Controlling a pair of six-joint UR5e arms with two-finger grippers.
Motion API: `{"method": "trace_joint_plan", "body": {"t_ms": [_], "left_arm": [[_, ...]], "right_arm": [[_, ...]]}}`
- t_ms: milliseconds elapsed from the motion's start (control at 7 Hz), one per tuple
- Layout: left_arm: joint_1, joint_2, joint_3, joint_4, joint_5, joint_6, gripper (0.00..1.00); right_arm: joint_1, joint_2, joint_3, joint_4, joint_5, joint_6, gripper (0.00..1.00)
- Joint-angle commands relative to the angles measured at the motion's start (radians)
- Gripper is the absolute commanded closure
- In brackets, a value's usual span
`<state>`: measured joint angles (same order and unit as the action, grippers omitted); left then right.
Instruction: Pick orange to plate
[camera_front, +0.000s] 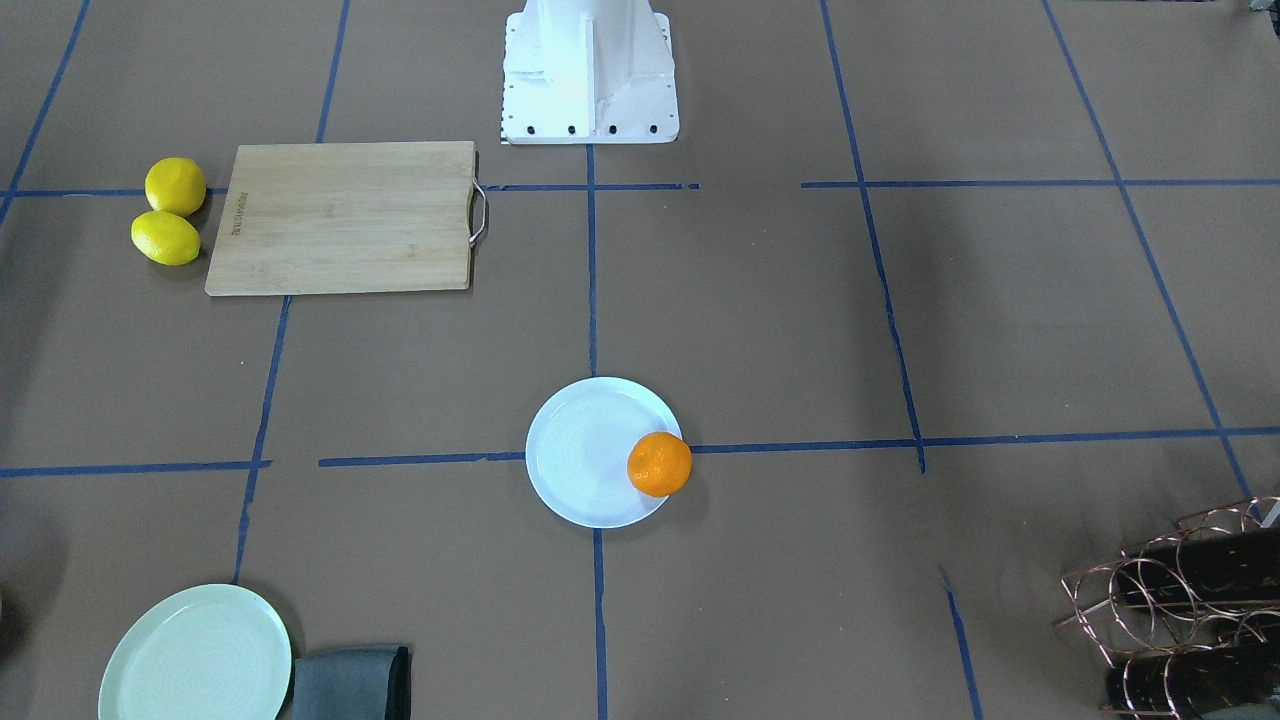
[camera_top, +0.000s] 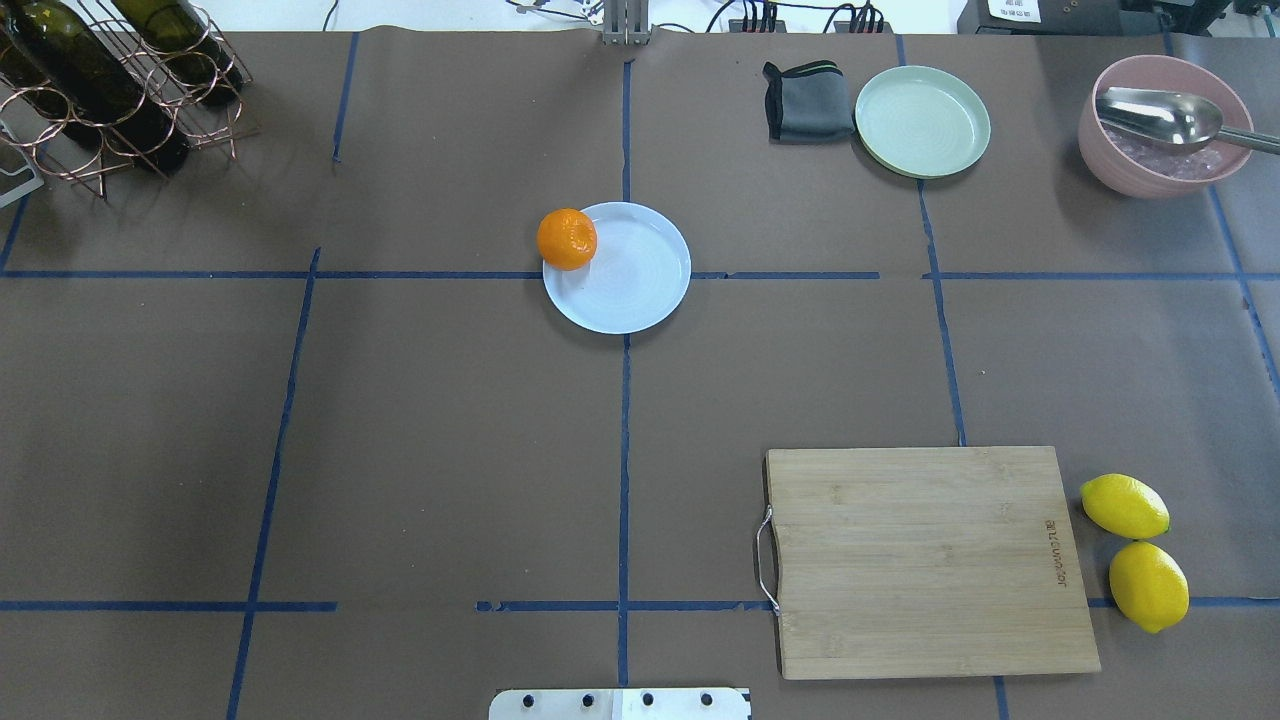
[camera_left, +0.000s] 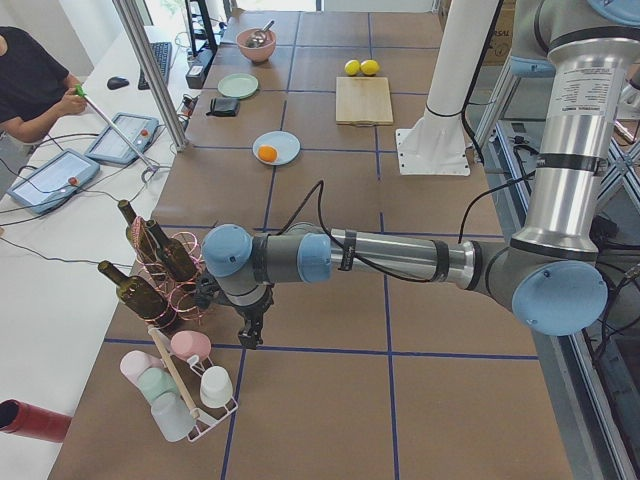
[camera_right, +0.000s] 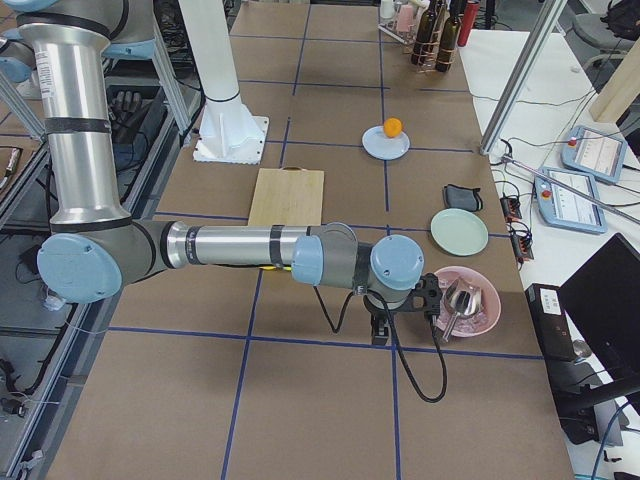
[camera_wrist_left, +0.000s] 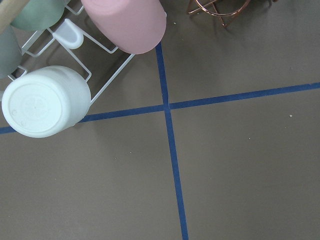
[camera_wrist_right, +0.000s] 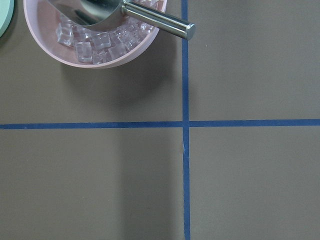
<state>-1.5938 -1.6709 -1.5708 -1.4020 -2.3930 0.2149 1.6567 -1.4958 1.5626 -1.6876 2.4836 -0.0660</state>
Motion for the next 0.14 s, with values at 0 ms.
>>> {"method": "trace_joint_plan", "body": {"t_ms": [0], "left_arm": [[-0.006,-0.001,0.000,-0.003,0.000,0.001,0.00]], "right_arm": [[0.000,0.002,-0.001,0.000,0.000,0.000,0.00]]}}
